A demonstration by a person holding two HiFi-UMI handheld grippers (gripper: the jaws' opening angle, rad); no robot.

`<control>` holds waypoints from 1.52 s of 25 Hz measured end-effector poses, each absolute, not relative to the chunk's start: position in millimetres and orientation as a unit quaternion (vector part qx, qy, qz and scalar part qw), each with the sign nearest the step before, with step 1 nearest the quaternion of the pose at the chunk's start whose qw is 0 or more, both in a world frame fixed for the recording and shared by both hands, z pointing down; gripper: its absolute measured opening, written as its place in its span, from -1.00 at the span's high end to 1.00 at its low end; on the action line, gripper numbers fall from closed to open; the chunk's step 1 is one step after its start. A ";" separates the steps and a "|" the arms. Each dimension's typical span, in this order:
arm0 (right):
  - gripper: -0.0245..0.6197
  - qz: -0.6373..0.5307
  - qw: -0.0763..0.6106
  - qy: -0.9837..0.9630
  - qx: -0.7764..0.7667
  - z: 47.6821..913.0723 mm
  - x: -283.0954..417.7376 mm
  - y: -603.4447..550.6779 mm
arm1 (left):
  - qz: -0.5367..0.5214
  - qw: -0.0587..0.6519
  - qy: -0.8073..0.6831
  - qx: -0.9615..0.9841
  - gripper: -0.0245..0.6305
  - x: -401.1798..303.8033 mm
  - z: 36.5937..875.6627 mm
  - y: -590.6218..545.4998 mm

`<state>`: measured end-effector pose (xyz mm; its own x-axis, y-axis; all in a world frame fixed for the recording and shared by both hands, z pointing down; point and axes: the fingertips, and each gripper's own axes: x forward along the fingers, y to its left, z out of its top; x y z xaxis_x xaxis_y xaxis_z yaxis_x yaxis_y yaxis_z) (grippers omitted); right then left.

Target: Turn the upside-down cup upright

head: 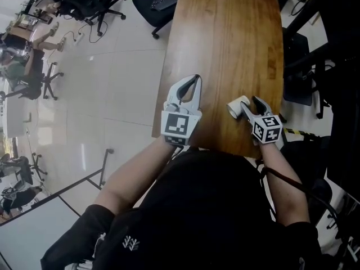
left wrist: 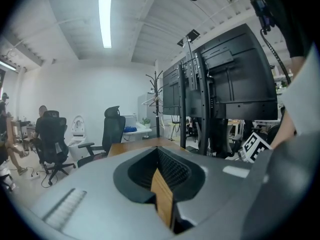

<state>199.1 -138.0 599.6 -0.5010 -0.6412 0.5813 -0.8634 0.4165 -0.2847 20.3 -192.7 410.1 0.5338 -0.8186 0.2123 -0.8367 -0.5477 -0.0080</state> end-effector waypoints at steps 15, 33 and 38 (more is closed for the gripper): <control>0.36 0.381 0.188 -0.817 0.389 623.4 182.9 -128.5 | 0.105 0.033 -0.484 0.868 0.93 8.4 401.6 -190.8; 0.81 0.185 0.323 -0.860 0.349 578.3 148.1 -109.5 | 0.079 0.028 -0.474 0.876 0.93 13.6 391.1 -184.5; 0.82 0.158 0.368 -0.849 0.346 581.3 145.4 -103.8 | 0.078 0.024 -0.475 0.876 0.93 8.8 389.1 -183.1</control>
<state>145.4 -103.8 581.3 -0.4908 -0.4710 0.7330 -0.7026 0.7115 -0.0133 8.8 -183.1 389.1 0.5370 -0.8283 0.1596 -0.8357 -0.5482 -0.0332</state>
